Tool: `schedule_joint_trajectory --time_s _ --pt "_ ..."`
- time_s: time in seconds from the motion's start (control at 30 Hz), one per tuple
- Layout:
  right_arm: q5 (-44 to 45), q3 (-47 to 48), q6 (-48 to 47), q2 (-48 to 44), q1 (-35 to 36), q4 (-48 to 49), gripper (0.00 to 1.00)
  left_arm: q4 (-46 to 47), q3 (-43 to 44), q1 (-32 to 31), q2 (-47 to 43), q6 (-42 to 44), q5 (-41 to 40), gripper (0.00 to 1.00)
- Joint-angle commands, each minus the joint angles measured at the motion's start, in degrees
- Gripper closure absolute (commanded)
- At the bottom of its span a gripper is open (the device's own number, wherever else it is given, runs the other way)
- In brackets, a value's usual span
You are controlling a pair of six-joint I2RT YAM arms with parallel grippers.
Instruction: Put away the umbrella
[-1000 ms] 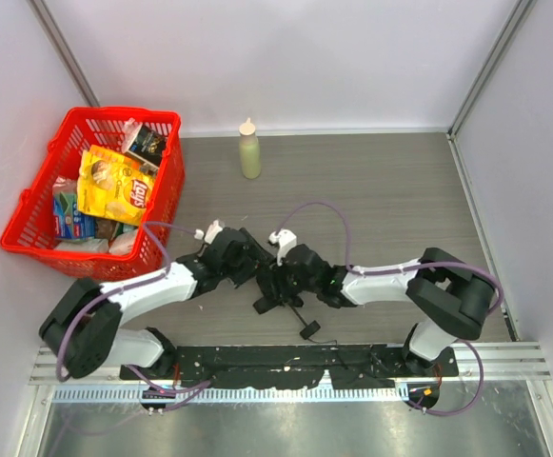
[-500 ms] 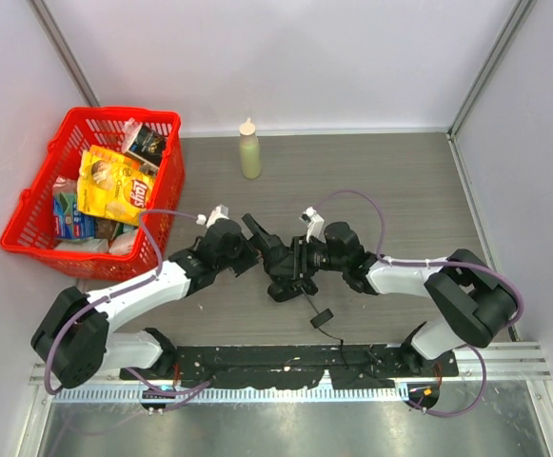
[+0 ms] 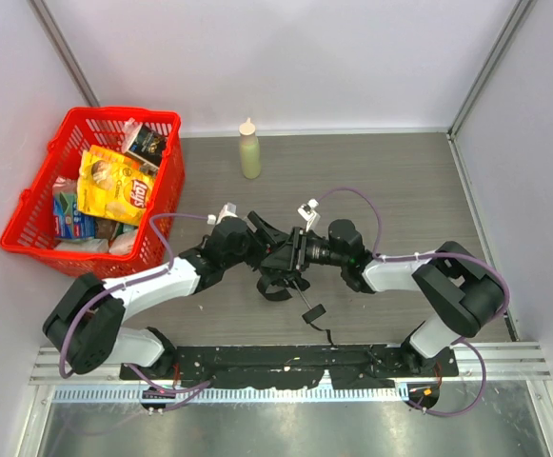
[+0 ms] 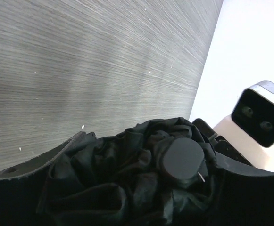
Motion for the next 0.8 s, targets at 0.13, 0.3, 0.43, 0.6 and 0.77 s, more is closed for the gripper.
schedule_joint_trajectory --time_s 0.13,0.3,0.43,0.6,0.77 --pt "-3.82 -0.13 -2.95 -3.94 0.31 4.73 0.99 -2.99 0.23 -0.28 -4.06 3.08 -3.88 0.66" --pt "-2.95 1.7 -7.17 -5.7 0.49 -4.33 0.92 -2.56 -0.82 -0.28 -4.24 2.73 -3.88 1.0" --pt "4.95 4.79 -15.16 -10.96 1.45 -22.07 0.42 -1.76 -1.88 -0.28 -5.2 1.77 -4.93 1.0" --pt "12.44 9.0 -27.28 -15.38 3.82 -37.71 0.28 -6.86 0.22 -0.28 -5.91 1.77 -7.31 1.0" --pt "12.16 11.12 -30.29 -14.33 5.76 -41.86 0.28 -4.41 0.23 -0.28 -4.51 0.71 -5.73 1.0"
